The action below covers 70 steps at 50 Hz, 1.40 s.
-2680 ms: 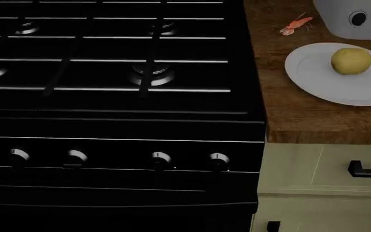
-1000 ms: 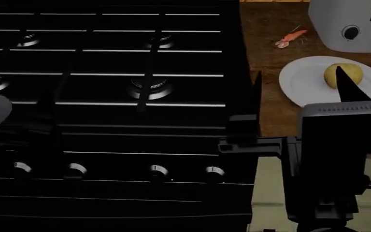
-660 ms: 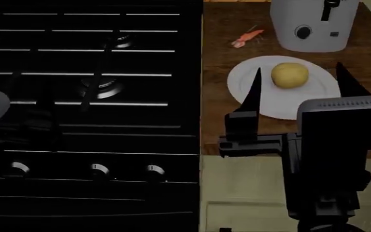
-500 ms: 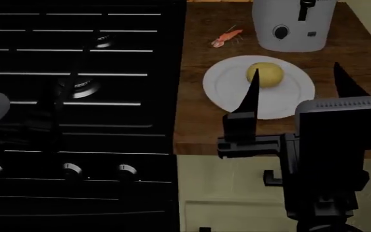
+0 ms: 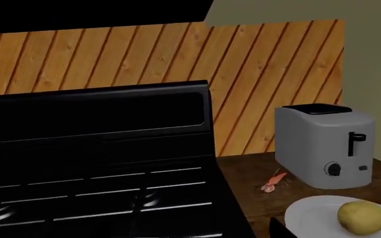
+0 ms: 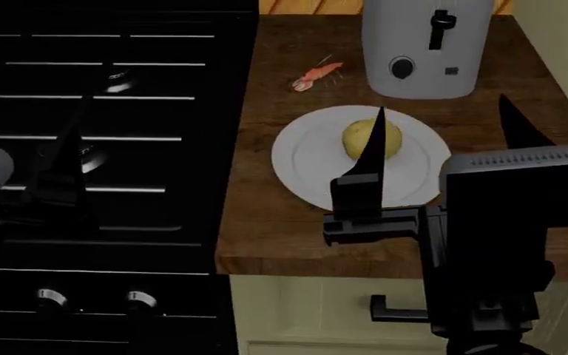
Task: Pick the potato from the counter and place it in the microwave.
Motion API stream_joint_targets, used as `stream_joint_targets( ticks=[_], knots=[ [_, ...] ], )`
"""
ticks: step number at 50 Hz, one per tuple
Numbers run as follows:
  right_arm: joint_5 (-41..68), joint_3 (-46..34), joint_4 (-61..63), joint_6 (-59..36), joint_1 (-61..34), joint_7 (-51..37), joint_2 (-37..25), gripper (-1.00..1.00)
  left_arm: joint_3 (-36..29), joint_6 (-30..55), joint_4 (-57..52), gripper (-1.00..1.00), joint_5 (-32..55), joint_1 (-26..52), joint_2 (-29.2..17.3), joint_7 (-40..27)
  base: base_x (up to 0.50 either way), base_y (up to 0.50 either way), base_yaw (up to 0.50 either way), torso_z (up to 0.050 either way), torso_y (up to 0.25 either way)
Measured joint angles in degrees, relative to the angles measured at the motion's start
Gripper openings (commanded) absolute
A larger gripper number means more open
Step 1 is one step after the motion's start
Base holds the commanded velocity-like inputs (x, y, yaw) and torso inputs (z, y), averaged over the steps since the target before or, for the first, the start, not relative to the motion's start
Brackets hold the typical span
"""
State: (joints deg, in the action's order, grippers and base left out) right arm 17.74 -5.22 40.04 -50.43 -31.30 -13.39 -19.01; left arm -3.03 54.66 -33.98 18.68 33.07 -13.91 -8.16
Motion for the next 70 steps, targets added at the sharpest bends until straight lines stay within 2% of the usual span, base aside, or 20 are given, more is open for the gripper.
stream_joint_targets(
  ticks=[36,53,62,70],
  knots=[
    [1.38,-0.1,1.25,-0.46,0.2,-0.55,-0.41,1.0,0.11,-0.06,-1.07,1.0,1.2,0.01,-0.95,-0.8,0.5,0.0,0.0,0.0,0.0],
    [1.91,-0.51,2.47,-1.38,-0.26,-0.71,-1.21,1.0,0.04,-0.4,-1.21,1.0,1.62,-0.1,-1.36,-1.11,0.0,0.0,0.0,0.0,0.001],
    [4.33,-0.75,6.73,-10.14,-6.13,1.7,-6.93,1.0,-0.51,-0.87,-0.92,1.0,1.67,-0.07,-1.27,-1.28,0.0,0.0,0.0,0.0,0.0],
    [10.83,-2.62,9.5,-23.17,-19.41,9.83,-15.83,1.0,-1.38,-1.79,0.04,1.0,1.55,0.05,-1.05,-1.32,0.0,0.0,0.0,0.0,0.0]
  ],
)
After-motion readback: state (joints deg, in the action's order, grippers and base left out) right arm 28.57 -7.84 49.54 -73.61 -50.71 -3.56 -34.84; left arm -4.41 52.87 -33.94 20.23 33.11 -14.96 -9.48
